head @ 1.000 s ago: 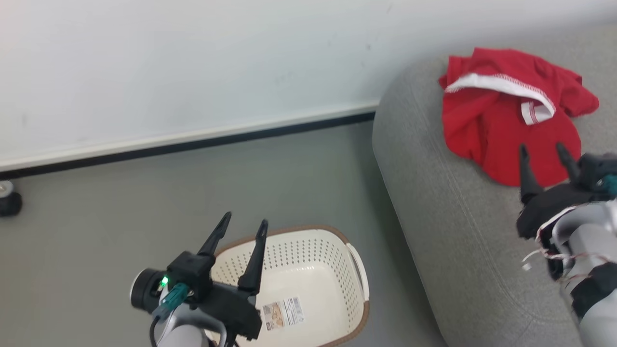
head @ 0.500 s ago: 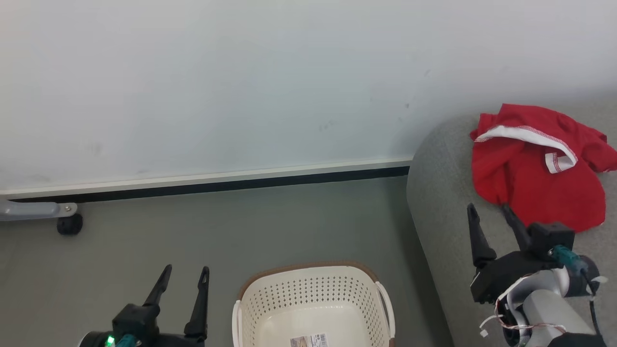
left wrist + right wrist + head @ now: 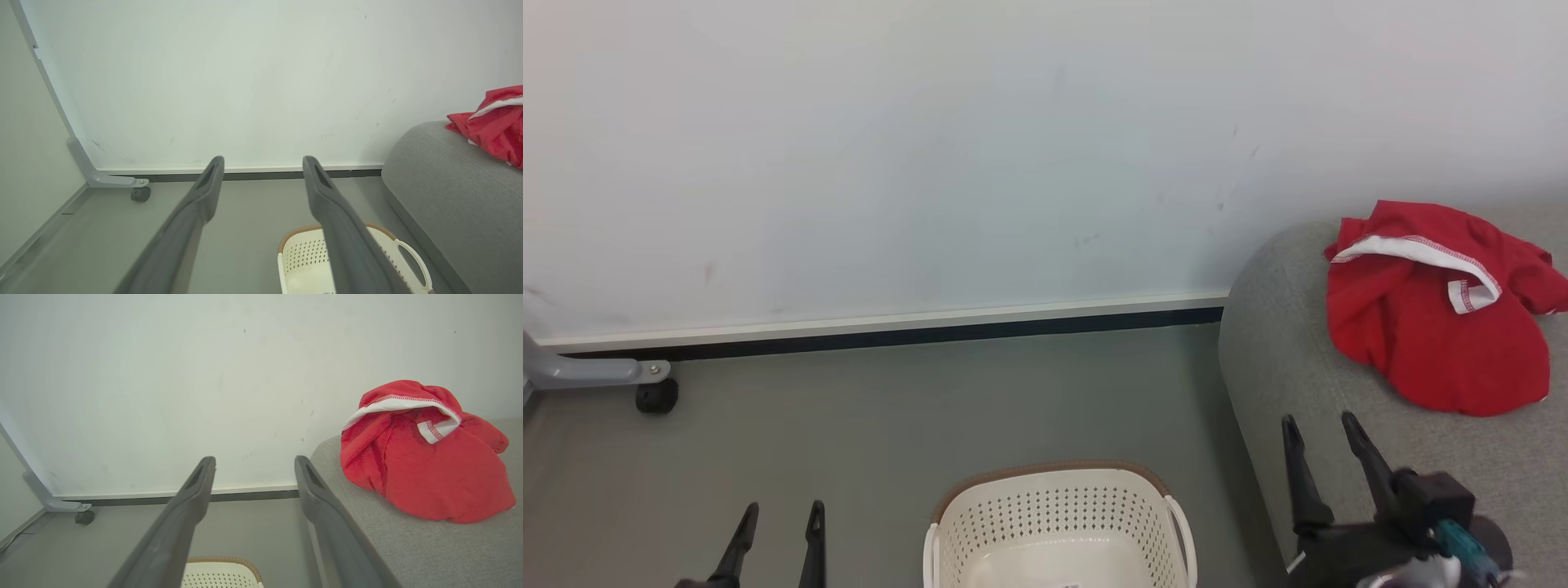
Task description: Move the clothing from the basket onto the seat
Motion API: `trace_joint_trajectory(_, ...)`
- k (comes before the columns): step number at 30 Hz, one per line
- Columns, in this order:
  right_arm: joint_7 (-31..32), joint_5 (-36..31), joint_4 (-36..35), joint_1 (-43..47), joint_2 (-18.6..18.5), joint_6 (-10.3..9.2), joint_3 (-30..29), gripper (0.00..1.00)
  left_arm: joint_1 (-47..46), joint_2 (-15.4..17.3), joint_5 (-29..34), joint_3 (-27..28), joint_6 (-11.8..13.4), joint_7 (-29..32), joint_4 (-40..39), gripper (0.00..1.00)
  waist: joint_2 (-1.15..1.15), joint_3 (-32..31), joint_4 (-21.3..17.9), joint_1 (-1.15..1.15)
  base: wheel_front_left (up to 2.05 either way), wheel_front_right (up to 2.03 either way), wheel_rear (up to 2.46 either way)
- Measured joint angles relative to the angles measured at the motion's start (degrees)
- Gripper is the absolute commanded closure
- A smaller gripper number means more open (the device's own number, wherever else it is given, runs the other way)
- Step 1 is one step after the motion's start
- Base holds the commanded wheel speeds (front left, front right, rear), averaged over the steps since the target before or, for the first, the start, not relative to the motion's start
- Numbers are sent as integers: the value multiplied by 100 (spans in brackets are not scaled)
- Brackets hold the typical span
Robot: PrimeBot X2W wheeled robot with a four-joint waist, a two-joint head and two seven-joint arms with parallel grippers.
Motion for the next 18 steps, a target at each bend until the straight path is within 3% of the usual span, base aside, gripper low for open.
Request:
trace_joint_trajectory(8, 0, -46, -721, 785, -3, -99, -222, 0, 369, -20, 42, 143, 21, 0, -253, 0, 0, -17, -29, 1, 0, 0, 0)
trace_joint_trajectory(18, 0, -96, -1235, 1151, -9, -125, -455, 0, 577, -87, 147, 278, 45, -1, -459, 0, 0, 2, 9, 1, 0, 0, 0)
